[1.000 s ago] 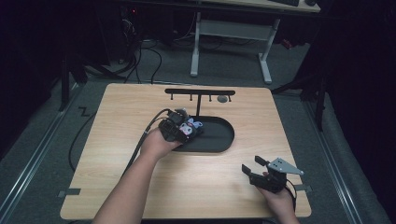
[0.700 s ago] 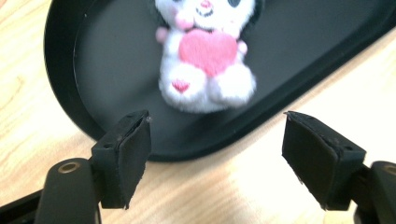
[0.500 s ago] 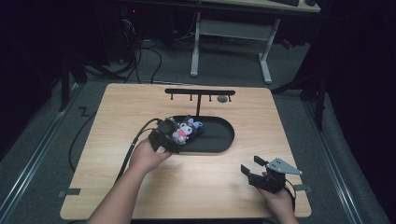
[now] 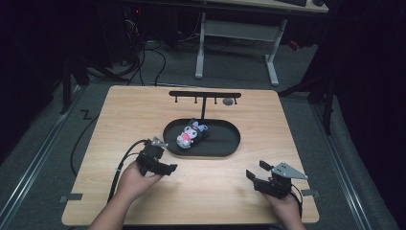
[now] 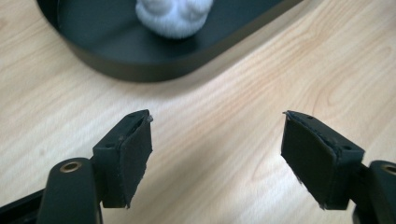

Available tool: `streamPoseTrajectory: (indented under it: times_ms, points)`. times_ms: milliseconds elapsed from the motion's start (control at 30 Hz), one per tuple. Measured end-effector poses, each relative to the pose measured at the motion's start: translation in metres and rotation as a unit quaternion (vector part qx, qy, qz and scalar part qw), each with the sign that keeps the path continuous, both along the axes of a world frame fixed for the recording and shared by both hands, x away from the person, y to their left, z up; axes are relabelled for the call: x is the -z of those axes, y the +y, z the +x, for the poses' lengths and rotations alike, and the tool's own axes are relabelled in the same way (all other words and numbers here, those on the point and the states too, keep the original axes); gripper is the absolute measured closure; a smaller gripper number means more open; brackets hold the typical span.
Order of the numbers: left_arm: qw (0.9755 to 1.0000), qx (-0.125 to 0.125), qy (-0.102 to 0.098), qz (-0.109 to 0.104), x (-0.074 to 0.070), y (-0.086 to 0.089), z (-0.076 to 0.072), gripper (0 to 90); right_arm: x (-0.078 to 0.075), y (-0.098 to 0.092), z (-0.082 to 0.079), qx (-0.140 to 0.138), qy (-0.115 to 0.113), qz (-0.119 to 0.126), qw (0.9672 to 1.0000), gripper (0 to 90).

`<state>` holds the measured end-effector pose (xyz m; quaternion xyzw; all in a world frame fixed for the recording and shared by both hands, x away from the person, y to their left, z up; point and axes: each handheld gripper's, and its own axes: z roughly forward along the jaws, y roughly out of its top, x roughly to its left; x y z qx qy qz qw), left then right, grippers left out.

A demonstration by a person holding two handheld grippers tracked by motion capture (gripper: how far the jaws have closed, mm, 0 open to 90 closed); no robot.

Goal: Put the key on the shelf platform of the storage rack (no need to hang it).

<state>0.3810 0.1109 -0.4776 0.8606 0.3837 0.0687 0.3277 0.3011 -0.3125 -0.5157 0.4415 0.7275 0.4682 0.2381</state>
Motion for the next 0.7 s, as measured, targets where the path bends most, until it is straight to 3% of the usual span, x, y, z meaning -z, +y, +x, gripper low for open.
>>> streamPoseTrajectory:
  times_ms: [67, 100, 267, 300, 333, 367, 400, 467, 500, 533, 600, 700]
  points:
    - [1.0000, -0.002, -0.007, -0.005, 0.003, 0.005, -0.004, 25.3, 0.000, 0.000, 0.000, -0.001, 0.002, -0.002, 1.0000, 28.4]
    - [0.9995, -0.008, -0.024, -0.018, 0.009, 0.017, -0.013, 25.3, 0.001, 0.001, 0.000, 0.000, 0.001, -0.002, 1.0000, 28.4]
    - [0.9961, -0.022, -0.068, -0.052, 0.027, 0.048, -0.038, 25.2, 0.003, 0.001, 0.001, -0.001, 0.004, -0.009, 0.9999, 28.3]
    - [0.9961, -0.022, -0.068, -0.052, 0.027, 0.048, -0.038, 24.9, 0.003, 0.001, 0.001, -0.001, 0.004, -0.009, 0.9999, 28.3]
    - [0.9919, -0.034, -0.102, -0.067, 0.035, 0.060, -0.052, 24.7, 0.005, 0.002, 0.001, -0.001, 0.006, -0.014, 0.9999, 28.2]
    - [0.9919, -0.034, -0.102, -0.067, 0.035, 0.060, -0.052, 24.9, 0.005, 0.002, 0.001, -0.001, 0.006, -0.014, 0.9999, 28.2]
    - [0.9897, -0.041, -0.113, -0.078, 0.038, 0.070, -0.061, 25.4, 0.007, 0.002, 0.002, 0.001, 0.009, -0.015, 0.9998, 28.2]
    - [0.9897, -0.039, -0.114, -0.076, 0.035, 0.072, -0.062, 23.4, 0.007, 0.003, 0.003, 0.003, 0.010, -0.015, 0.9998, 28.2]
    - [0.9877, -0.039, -0.130, -0.077, 0.029, 0.075, -0.065, 23.2, 0.008, 0.003, 0.004, 0.006, 0.010, -0.017, 0.9998, 28.2]
    - [0.9870, -0.040, -0.130, -0.085, 0.028, 0.076, -0.065, 23.4, 0.008, 0.004, 0.004, 0.007, 0.012, -0.018, 0.9997, 28.1]
    - [0.9865, -0.039, -0.127, -0.096, 0.028, 0.077, -0.066, 23.7, 0.008, 0.005, 0.005, 0.009, 0.014, -0.022, 0.9996, 28.0]
    - [0.9872, -0.034, -0.128, -0.089, 0.028, 0.076, -0.066, 23.5, 0.008, 0.007, 0.004, 0.009, 0.014, -0.025, 0.9996, 28.0]
